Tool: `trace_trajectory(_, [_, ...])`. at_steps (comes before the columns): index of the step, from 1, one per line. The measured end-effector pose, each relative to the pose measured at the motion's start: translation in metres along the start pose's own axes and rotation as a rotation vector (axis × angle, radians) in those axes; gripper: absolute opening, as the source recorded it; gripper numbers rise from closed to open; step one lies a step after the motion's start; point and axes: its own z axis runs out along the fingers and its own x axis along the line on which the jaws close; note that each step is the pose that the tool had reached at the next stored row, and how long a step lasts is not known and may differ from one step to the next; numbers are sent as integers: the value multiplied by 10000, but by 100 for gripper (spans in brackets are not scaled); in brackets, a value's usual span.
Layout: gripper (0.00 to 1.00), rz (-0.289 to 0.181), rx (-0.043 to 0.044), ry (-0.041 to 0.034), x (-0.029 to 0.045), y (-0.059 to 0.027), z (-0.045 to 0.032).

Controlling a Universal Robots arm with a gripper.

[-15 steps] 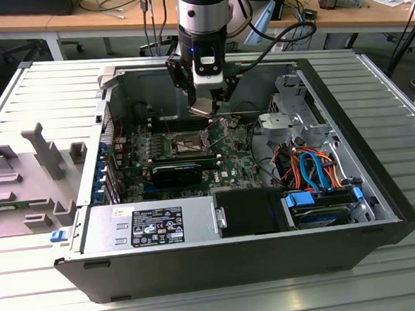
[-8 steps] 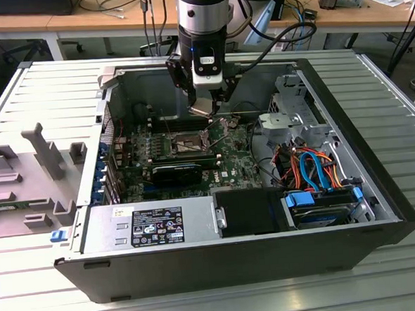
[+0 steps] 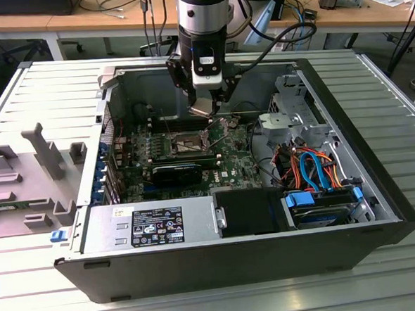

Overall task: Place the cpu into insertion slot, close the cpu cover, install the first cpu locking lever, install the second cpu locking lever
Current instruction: 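Place the cpu into insertion slot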

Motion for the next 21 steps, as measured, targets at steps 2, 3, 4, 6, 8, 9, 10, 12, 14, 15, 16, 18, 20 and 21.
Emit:
trace_trajectory(2, [54,31,-1,-3,0,-1,0])
trace_trajectory(3, [54,85,-1,-8,-1,-2,0])
trace_trajectory(4, [54,128,-2,-12,-1,-2,0])
trace_trajectory(6, [54,159,-2,-14,-2,-3,0])
trace_trajectory(8, [54,173,-2,-16,-2,-3,0])
trace_trajectory(9, [54,185,-2,-17,-2,-3,0])
trace_trajectory(10, [54,192,-2,-17,-2,-3,0])
trace_trajectory(12, [54,208,-2,-19,-2,-4,0])
trace_trajectory(14, [54,226,-3,-21,-2,-4,0])
trace_trajectory(15, [54,233,-2,-22,-3,-4,0])
trace_trajectory(16, [54,245,-2,-22,-2,-4,0])
trace_trajectory(18, [54,266,-3,-25,-3,-4,0])
trace_trajectory(20, [54,288,-3,-26,-2,-5,0])
trace_trajectory(21, [54,306,-4,-27,-2,-5,0])
